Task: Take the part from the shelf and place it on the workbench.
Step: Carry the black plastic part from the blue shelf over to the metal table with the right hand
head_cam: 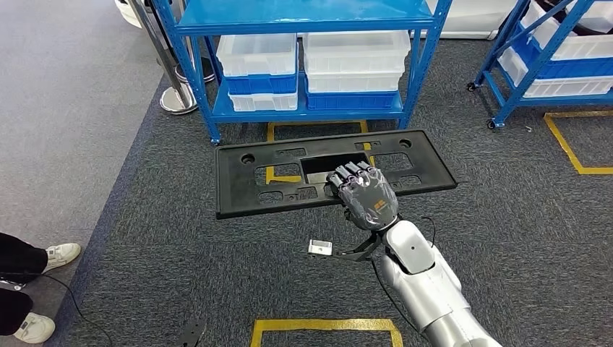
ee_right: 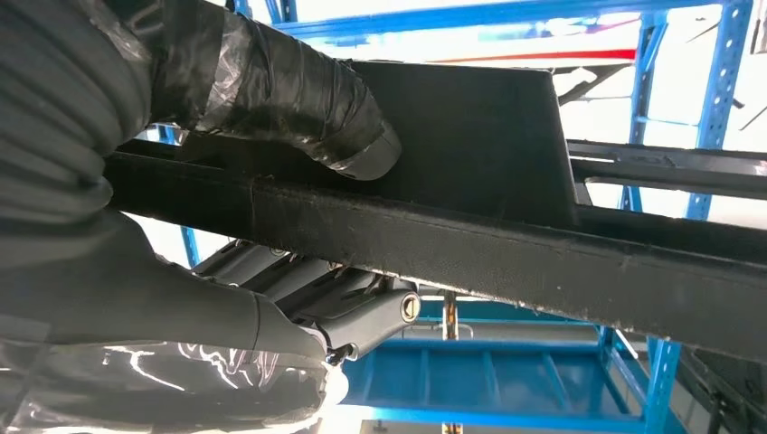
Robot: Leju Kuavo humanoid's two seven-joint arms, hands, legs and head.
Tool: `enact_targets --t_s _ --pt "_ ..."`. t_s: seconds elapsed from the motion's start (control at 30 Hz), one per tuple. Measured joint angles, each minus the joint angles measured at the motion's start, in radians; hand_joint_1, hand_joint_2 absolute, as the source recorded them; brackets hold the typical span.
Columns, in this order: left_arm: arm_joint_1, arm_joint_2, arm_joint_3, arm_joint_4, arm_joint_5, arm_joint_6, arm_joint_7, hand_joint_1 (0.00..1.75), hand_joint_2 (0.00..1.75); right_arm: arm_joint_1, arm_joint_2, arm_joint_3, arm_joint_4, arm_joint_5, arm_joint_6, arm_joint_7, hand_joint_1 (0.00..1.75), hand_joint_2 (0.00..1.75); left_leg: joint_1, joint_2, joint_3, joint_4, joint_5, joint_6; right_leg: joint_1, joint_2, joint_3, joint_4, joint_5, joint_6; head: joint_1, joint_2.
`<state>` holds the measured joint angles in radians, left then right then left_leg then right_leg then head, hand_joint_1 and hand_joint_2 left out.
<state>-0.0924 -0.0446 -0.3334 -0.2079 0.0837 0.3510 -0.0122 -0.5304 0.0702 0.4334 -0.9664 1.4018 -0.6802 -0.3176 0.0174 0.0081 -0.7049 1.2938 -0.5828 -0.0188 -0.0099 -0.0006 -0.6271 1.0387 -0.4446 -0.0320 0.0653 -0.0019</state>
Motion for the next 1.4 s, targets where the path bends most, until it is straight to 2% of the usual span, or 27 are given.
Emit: enact_targets --t_s 0.03,0.1,0.13,0.17,0.27,0.3,0.37,0.43,0.47,0.5,0.53,0.57,0.6,0.67,0.7,0.77,0.83,0.9,0.97,1.0,1.03,1.07,1.13,1.2,1.27,1.33,1.4 --pt "0.0 0.0 0.0 0.0 0.0 0.0 0.0 0.0 1.75 0.001 0.0 0.0 0.002 -0.001 0.0 0.0 1.75 1.75 -0.001 0.0 0.03 -0.045 0.024 0.005 0.002 0.0 -0.004 0.001 0.003 0.001 0.0 0.0" --pt "-0.001 0.0 0.0 0.0 0.0 0.0 0.0 0.0 1.75 -0.001 0.0 -0.001 0.003 -0.004 0.0 0.0 1.75 1.75 -0.006 0.0 0.114 -0.182 0.072 0.019 0.005 0.0 -0.01 0.004 0.008 0.005 0.0 0.0" --pt "-0.002 0.0 0.0 0.0 0.0 0.0 -0.001 0.0 1.75 -0.003 0.001 -0.002 0.004 -0.006 0.0 0.0 1.75 1.75 -0.009 -0.001 0.144 -0.235 0.084 0.024 0.006 0.002 -0.013 0.005 0.011 0.01 0.0 0.0" --pt "-0.003 0.001 0.0 0.0 -0.001 0.001 -0.001 0.0 1.75 -0.004 0.001 -0.004 0.004 -0.008 0.0 0.0 1.75 1.75 -0.012 -0.001 0.159 -0.264 0.087 0.028 0.007 0.002 -0.016 0.006 0.015 0.016 0.0 0.0" --pt "0.001 0.0 0.0 0.0 -0.001 0.001 -0.001 0.0 1.75 -0.005 0.003 -0.006 0.007 -0.015 0.0 -0.001 1.75 1.75 -0.014 0.003 0.16 -0.28 0.097 0.039 0.004 0.007 -0.021 0.002 0.026 0.035 0.0 0.0" --pt "0.002 0.0 0.0 0.0 -0.001 0.001 -0.001 0.0 1.75 -0.005 0.003 -0.008 0.009 -0.018 0.0 -0.001 1.75 1.75 -0.012 0.008 0.159 -0.285 0.104 0.046 0.004 0.007 -0.026 0.011 0.017 0.04 0.001 0.0" --pt "0.001 0.0 0.0 0.0 -0.001 0.002 -0.001 0.0 1.75 -0.005 0.003 -0.012 0.011 -0.021 0.0 -0.002 1.75 1.75 -0.007 0.019 0.155 -0.293 0.116 0.058 0.002 0.006 -0.059 0.085 -0.036 0.048 0.002 0.0" --pt "0.002 0.0 0.0 0.0 -0.001 0.003 -0.001 0.0 1.75 -0.002 0.003 -0.016 0.014 -0.022 0.0 -0.002 1.75 1.75 -0.009 0.031 0.146 -0.292 0.12 0.063 0.0 0.005 -0.112 0.214 -0.102 0.054 0.002 0.0" --pt "0.003 0.0 0.0 0.0 -0.001 0.003 -0.001 0.0 1.75 0.001 0.003 -0.017 0.015 -0.023 0.0 -0.002 1.75 1.75 -0.01 0.038 0.142 -0.289 0.121 0.064 -0.001 0.005 -0.128 0.258 -0.116 0.056 0.002 0.0" --pt "0.004 -0.001 0.0 0.0 -0.001 0.003 -0.001 0.0 1.75 0.003 0.003 -0.019 0.017 -0.023 0.0 -0.002 1.75 1.75 -0.01 0.045 0.139 -0.286 0.121 0.064 -0.002 0.003 -0.126 0.265 -0.111 0.058 0.002 0.0" --pt "0.004 -0.001 0.0 0.0 -0.001 0.003 -0.001 0.0 1.75 0.005 0.003 -0.02 0.018 -0.023 0.0 -0.002 1.75 1.75 -0.01 0.052 0.137 -0.283 0.12 0.062 -0.003 -0.002 -0.103 0.231 -0.088 0.057 0.002 0.0" --pt "0.004 -0.001 0.0 0.0 -0.001 0.003 -0.001 0.0 1.75 0.005 0.003 -0.022 0.019 -0.023 0.0 -0.002 1.75 1.75 -0.01 0.059 0.136 -0.278 0.118 0.06 -0.003 -0.017 -0.066 0.168 -0.058 0.056 0.002 0.0" --pt "0.004 -0.001 0.0 0.0 -0.001 0.003 -0.002 0.0 1.75 0.004 0.003 -0.023 0.019 -0.023 0.0 -0.002 1.75 1.75 -0.012 0.065 0.135 -0.274 0.115 0.056 0.001 -0.041 -0.028 0.102 -0.037 0.052 0.002 0.0" --pt "0.004 -0.002 0.0 0.0 -0.001 0.003 -0.002 0.0 1.75 0.002 0.004 -0.024 0.019 -0.023 0.0 -0.002 1.75 1.75 -0.018 0.08 0.133 -0.267 0.11 0.047 0.008 -0.072 0.012 0.02 -0.018 0.039 0.001 0.0" --pt "0.004 -0.002 0.0 0.0 -0.001 0.003 -0.002 0.0 1.75 0.001 0.004 -0.025 0.019 -0.023 0.0 -0.002 1.75 1.75 -0.021 0.089 0.133 -0.266 0.109 0.042 0.012 -0.072 0.012 0.011 -0.02 0.033 0.0 0.0" --pt "0.003 -0.002 0.0 0.0 -0.002 0.002 -0.002 0.0 1.75 0.002 0.005 -0.027 0.019 -0.023 0.0 -0.001 1.75 1.75 -0.021 0.102 0.133 -0.264 0.106 0.032 0.011 -0.048 0.008 0.005 -0.012 0.02 -0.001 0.0" --pt "0.002 -0.002 0.0 0.0 -0.002 0.001 -0.003 0.0 1.75 0.001 0.005 -0.029 0.019 -0.023 0.0 0.0 1.75 1.75 -0.016 0.071 0.121 -0.231 0.075 0.02 0.004 -0.027 0.006 -0.002 -0.004 0.007 -0.001 0.0" --pt "0.005 -0.002 0.0 0.0 -0.002 0.001 -0.003 0.0 1.75 0.001 0.008 -0.03 0.019 -0.023 0.0 0.0 1.75 1.75 -0.011 0.022 0.076 -0.122 0.008 0.012 0.001 -0.004 0.003 -0.004 0.002 -0.001 -0.001 0.0" --pt "0.008 -0.002 0.0 0.0 -0.002 0.001 -0.003 0.0 1.75 0.003 0.01 -0.03 0.019 -0.023 0.0 0.0 1.75 1.75 -0.009 0.003 0.023 -0.002 -0.04 0.008 0.001 0.022 -0.003 -0.001 0.005 -0.002 -0.001 0.0" --pt "0.009 -0.002 0.0 0.0 -0.002 0.001 -0.003 0.0 1.75 0.005 0.01 -0.03 0.019 -0.023 0.0 0.0 1.75 1.75 -0.009 0.001 0.015 0.016 -0.036 0.009 0.002 0.035 -0.005 0.001 0.006 -0.002 -0.001 0.0" --pt "0.01 -0.002 0.0 0.0 -0.002 0.001 -0.003 0.0 1.75 0.006 0.01 -0.03 0.019 -0.022 0.0 0.0 1.75 1.75 -0.008 -0.001 0.026 -0.007 -0.012 0.01 0.002 0.049 -0.006 0.004 0.006 -0.001 -0.001 0.0" --pt "0.009 -0.002 0.0 0.0 -0.002 0.001 -0.003 0.0 1.75 0.007 0.01 -0.03 0.019 -0.022 0.0 0.0 1.75 1.75 -0.008 -0.009 0.054 -0.067 0.026 0.014 0.001 0.062 -0.006 0.007 0.006 0.0 -0.001 0.0" --pt "0.009 -0.001 0.0 0.001 -0.002 0.001 -0.003 0.0 1.75 0.006 0.01 -0.03 0.019 -0.022 0.0 0.0 1.75 1.75 -0.005 -0.05 0.117 -0.2 0.082 0.021 0.001 0.087 -0.009 0.012 0.008 0.006 -0.001 0.0" --pt "0.008 -0.001 0.0 0.001 -0.002 0.0 -0.003 0.0 1.75 0.005 0.012 -0.03 0.019 -0.022 0.0 0.0 1.75 1.75 -0.006 -0.076 0.142 -0.255 0.091 0.026 -0.002 0.107 -0.018 0.012 0.014 0.02 -0.001 0.0" --pt "0.007 -0.002 0.0 0.001 -0.002 0.0 -0.003 0.0 1.75 0.006 0.012 -0.031 0.019 -0.022 0.0 0.0 1.75 1.75 -0.006 -0.061 0.143 -0.263 0.098 0.033 -0.003 0.125 -0.024 0.005 0.024 0.036 -0.001 0.0" --pt "0.005 -0.003 0.0 0.001 -0.002 0.0 -0.003 0.0 1.75 0.007 0.011 -0.031 0.019 -0.022 0.0 0.0 1.75 1.75 -0.001 -0.036 0.145 -0.277 0.11 0.049 0.003 0.091 -0.034 0.019 0.01 0.048 0.002 0.0" --pt "0.005 -0.003 0.0 0.001 -0.002 0.0 -0.003 0.0 1.75 0.005 0.011 -0.032 0.019 -0.023 0.0 0.0 1.75 1.75 -0.001 -0.01 0.144 -0.286 0.117 0.059 0.005 0.031 -0.076 0.111 -0.047 0.055 0.005 0.0"
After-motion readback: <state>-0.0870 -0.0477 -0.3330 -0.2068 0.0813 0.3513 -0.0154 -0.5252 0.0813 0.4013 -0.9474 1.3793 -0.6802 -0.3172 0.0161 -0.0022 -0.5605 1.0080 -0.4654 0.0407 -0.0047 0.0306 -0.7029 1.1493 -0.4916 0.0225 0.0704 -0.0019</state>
